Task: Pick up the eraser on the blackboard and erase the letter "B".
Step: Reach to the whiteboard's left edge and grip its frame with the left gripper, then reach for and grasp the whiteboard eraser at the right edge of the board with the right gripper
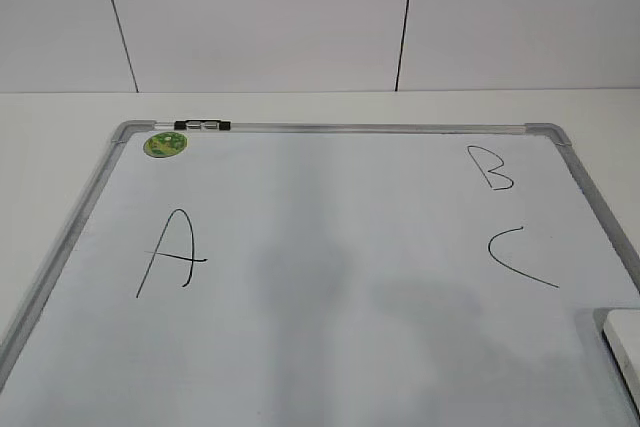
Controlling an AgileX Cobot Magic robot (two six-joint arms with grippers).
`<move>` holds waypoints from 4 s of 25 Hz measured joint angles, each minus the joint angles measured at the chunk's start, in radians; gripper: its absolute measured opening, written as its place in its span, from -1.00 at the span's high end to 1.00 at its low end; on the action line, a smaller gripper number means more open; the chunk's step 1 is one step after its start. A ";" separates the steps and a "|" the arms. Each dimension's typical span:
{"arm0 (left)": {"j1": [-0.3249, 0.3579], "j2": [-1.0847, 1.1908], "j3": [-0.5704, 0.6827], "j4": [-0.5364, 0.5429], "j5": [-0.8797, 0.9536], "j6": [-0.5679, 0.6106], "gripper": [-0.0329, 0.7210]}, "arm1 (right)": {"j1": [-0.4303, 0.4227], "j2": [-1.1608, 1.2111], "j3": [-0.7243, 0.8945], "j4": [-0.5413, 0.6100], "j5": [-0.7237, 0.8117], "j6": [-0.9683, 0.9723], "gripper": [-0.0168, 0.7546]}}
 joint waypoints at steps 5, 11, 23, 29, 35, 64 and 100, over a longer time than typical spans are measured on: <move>0.000 0.000 0.000 -0.018 0.000 0.000 0.37 | 0.000 0.112 -0.037 0.030 0.042 0.035 -0.23; 0.000 0.017 0.000 -0.020 0.000 0.000 0.37 | 0.000 0.241 -0.092 0.045 0.069 0.086 -0.23; 0.000 0.374 -0.071 -0.055 0.017 0.000 0.37 | 0.000 0.561 -0.187 0.114 0.067 0.097 -0.23; 0.000 0.628 -0.211 -0.063 0.073 -0.007 0.37 | 0.000 0.686 -0.199 0.116 0.063 0.097 -0.23; 0.000 0.898 -0.354 -0.067 0.082 -0.009 0.37 | 0.000 0.745 -0.200 0.116 0.059 0.098 -0.23; 0.000 1.808 -0.674 -0.067 -0.231 -0.011 0.37 | 0.000 0.758 -0.206 0.116 0.058 0.101 -0.23; 0.000 1.935 -0.706 0.005 -0.297 -0.011 0.55 | 0.000 0.767 -0.206 0.116 0.058 0.101 -0.23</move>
